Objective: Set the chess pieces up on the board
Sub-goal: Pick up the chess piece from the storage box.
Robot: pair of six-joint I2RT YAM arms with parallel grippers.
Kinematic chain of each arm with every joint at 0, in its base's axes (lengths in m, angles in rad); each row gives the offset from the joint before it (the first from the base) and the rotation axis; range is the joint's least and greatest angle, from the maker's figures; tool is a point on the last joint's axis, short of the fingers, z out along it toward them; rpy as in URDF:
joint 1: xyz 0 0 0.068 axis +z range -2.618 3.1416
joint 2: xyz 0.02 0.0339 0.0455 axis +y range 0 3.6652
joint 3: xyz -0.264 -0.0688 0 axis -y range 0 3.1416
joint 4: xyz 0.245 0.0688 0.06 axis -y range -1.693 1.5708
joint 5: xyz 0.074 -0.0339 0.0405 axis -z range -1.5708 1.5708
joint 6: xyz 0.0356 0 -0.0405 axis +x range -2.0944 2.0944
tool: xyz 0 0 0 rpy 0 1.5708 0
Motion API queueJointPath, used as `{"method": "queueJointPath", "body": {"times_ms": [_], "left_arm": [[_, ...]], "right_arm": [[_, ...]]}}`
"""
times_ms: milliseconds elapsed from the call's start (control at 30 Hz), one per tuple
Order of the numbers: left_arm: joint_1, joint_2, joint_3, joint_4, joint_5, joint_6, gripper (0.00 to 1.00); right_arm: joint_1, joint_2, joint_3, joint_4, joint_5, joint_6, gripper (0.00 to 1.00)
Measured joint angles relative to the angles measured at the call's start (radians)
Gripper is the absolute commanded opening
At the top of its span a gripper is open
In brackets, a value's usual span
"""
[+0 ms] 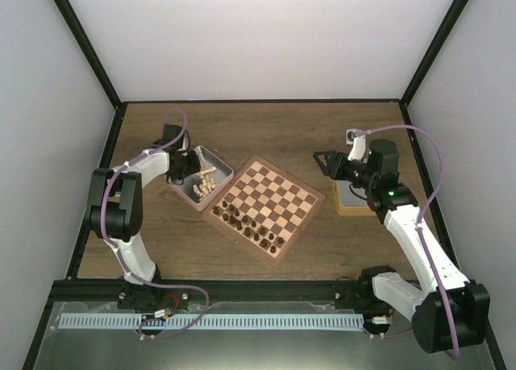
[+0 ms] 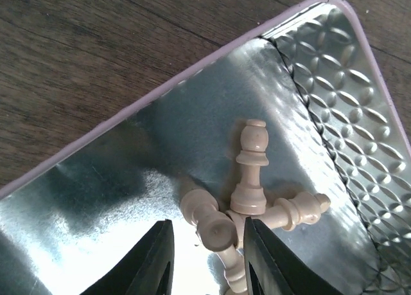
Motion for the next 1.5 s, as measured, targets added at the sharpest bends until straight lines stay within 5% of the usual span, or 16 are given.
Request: {"method": "queueJointPath", "body": {"times_ms": [433,867,1167,1500], "left_arm": [[-0.002,0.023,0.013,0.020,-0.032,0.000,0.07],[-0.002,-0.114,-0.009,0.028,-0.105,0.000,0.05],[-0.005,-0.222,-0.024,0.056,0.040,0.005,0.05],[-0.249,-0.122,0.193,-0.054,0.039,0.071,0.06]], "right_arm": [[0.004,-0.001,0.000,-0.004,0.032,0.000,0.49],[0.004,-0.006,0.000,-0.008,0.039,0.000,0.49],[0.005,-0.007,0.000,-0.004,0.033,0.005,0.49],[0.005,-0.032,-0.028,0.002,0.039,0.027,0.49]]}}
